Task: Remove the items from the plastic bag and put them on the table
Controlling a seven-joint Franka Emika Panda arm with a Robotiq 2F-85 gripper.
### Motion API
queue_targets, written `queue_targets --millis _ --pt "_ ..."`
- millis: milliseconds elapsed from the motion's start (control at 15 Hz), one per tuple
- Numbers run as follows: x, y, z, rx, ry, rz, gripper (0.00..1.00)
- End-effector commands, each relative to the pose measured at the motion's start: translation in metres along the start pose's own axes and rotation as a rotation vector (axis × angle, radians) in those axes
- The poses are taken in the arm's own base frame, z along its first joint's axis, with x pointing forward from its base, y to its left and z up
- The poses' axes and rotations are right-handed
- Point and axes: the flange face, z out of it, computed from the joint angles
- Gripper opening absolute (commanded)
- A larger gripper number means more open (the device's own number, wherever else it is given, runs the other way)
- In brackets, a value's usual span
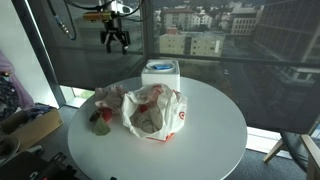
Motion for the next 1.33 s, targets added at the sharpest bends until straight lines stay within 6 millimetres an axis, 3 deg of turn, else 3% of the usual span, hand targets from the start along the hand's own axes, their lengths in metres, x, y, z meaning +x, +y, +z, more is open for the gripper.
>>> queue_targets --millis 0,533,600,733,1000,1267 --pt "-0.019 0.037 -0.004 -0.038 0.005 0.052 1.0" --pt "-0.04 0.094 0.064 -0.032 -0.029 0.119 1.0" --pt "-0.031 0.086 0.061 -0.062 -0.055 0.122 1.0" --pt "-0.035 0.094 0.072 -0.053 -0.055 0.129 1.0" --pt "-0.035 0.094 0.073 -0.052 -0.055 0.129 1.0" --pt "-0.022 0.105 0.084 0.058 -0.079 0.203 1.0"
